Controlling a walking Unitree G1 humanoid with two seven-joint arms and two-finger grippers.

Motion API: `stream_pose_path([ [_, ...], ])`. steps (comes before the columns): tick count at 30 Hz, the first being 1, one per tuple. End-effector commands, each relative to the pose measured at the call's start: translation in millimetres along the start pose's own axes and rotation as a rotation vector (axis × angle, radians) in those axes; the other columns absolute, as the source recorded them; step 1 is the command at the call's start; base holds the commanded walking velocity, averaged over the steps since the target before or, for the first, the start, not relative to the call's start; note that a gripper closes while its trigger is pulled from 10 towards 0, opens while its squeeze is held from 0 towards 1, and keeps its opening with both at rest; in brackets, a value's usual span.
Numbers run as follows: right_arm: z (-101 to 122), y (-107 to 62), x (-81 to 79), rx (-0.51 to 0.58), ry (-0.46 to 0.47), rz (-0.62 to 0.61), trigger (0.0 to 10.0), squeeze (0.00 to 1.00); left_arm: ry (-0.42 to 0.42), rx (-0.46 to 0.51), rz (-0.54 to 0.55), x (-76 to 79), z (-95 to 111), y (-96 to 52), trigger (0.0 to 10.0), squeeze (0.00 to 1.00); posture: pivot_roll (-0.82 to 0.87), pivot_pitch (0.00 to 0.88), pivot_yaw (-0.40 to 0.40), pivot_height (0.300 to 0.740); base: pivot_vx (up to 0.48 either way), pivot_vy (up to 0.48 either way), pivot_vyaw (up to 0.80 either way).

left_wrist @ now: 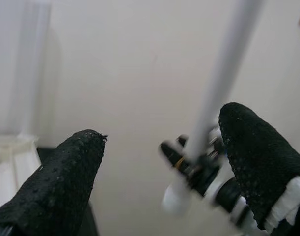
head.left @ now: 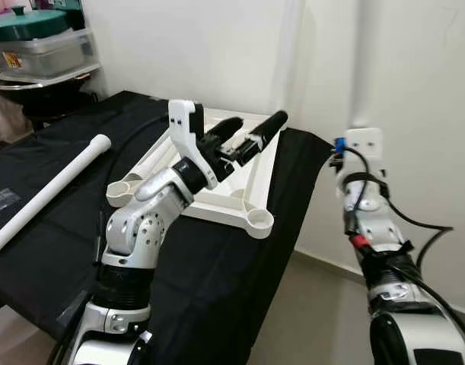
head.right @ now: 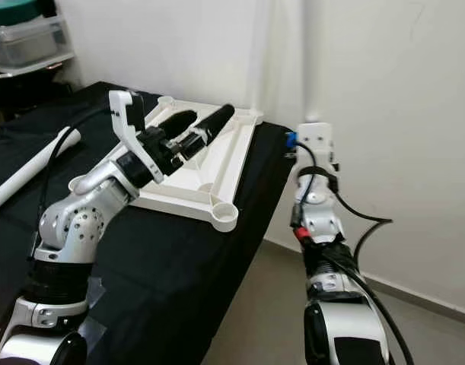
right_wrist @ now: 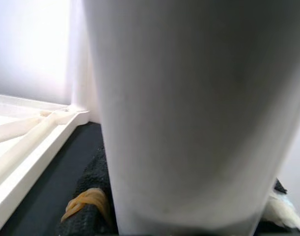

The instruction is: Building children table

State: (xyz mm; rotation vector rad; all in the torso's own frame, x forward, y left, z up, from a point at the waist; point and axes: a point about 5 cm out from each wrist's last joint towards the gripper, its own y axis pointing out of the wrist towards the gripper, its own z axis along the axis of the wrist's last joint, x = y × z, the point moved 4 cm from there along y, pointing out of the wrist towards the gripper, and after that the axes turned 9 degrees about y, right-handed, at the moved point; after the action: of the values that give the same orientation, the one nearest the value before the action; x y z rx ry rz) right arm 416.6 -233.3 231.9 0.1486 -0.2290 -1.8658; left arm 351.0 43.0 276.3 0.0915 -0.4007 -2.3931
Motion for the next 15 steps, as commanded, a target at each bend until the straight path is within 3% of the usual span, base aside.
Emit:
stream_pose_path([
  [1,6.4,-1.5,-3.4,0.032,0.036,0.019,10.0,0.0,0.03,-0.03,0.026,-3.4,-7.3,-2.0,10.0,0.0,0.04,0.0,-0.018,0.74,0.0,0.0,0.0],
  [3,11.7,-11.2,-19.0,0.067,0.091,0.111,10.0,0.0,0.134,-0.088,0.085,-9.4,-23.3,-6.3,10.0,0.0,0.04,0.0,-0.021,0.74,0.0,0.0,0.0],
  [4,11.7,-11.2,-19.0,0.067,0.091,0.111,10.0,0.0,0.134,-0.088,0.085,-9.4,-23.3,-6.3,10.0,0.0,0.04,0.0,-0.021,0.74,0.0,0.0,0.0],
  [7,17.8,-30.4,-44.7,0.094,0.117,0.251,10.0,0.0,0.157,-0.135,0.15,-16.0,-40.3,-13.6,10.0,0.0,0.03,0.0,-0.022,0.74,0.0,0.0,0.0],
  [15,18.7,-42.1,-59.5,0.09,0.124,0.322,10.0,0.0,0.215,-0.161,0.208,-21.1,-46.2,-21.0,10.0,0.0,0.05,0.0,-0.035,0.74,0.0,0.0,0.0],
])
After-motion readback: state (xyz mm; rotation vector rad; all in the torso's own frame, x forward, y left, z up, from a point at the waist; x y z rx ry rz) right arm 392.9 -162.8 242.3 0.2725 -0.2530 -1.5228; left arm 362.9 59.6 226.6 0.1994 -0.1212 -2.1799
